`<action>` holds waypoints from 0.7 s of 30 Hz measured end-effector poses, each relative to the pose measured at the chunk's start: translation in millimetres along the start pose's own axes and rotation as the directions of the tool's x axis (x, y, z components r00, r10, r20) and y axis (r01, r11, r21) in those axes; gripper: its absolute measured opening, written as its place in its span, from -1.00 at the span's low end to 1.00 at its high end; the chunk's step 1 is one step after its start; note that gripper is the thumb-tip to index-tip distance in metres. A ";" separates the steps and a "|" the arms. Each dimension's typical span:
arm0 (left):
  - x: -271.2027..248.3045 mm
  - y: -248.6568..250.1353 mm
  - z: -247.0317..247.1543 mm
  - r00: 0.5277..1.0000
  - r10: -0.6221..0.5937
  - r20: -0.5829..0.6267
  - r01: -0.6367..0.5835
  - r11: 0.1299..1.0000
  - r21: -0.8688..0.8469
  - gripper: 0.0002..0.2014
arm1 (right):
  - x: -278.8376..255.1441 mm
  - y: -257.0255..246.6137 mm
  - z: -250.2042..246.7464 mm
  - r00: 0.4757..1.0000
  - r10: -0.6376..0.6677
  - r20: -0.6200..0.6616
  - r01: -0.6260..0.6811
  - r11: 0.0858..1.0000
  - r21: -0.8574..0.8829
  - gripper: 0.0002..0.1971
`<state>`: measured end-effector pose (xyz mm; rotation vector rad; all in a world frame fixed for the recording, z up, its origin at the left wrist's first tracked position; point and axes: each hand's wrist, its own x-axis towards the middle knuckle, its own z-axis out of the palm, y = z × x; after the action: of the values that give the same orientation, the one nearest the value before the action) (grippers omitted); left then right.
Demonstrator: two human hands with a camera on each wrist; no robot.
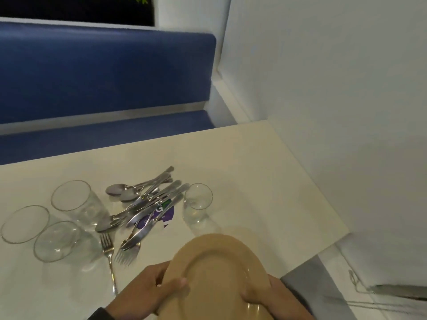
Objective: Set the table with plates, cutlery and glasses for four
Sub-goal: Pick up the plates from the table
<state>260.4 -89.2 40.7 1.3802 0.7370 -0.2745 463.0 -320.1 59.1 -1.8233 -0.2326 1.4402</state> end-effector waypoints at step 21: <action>161.1 57.1 124.5 0.987 0.030 -0.156 0.071 0.793 0.605 -0.52 | 150.0 5.4 -334.7 0.756 0.148 -0.638 -0.067 0.986 0.151 -0.41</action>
<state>453.3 -157.8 -12.1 2.0326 0.8335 -0.4518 809.0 -391.1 -39.7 -2.1396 0.3140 0.7833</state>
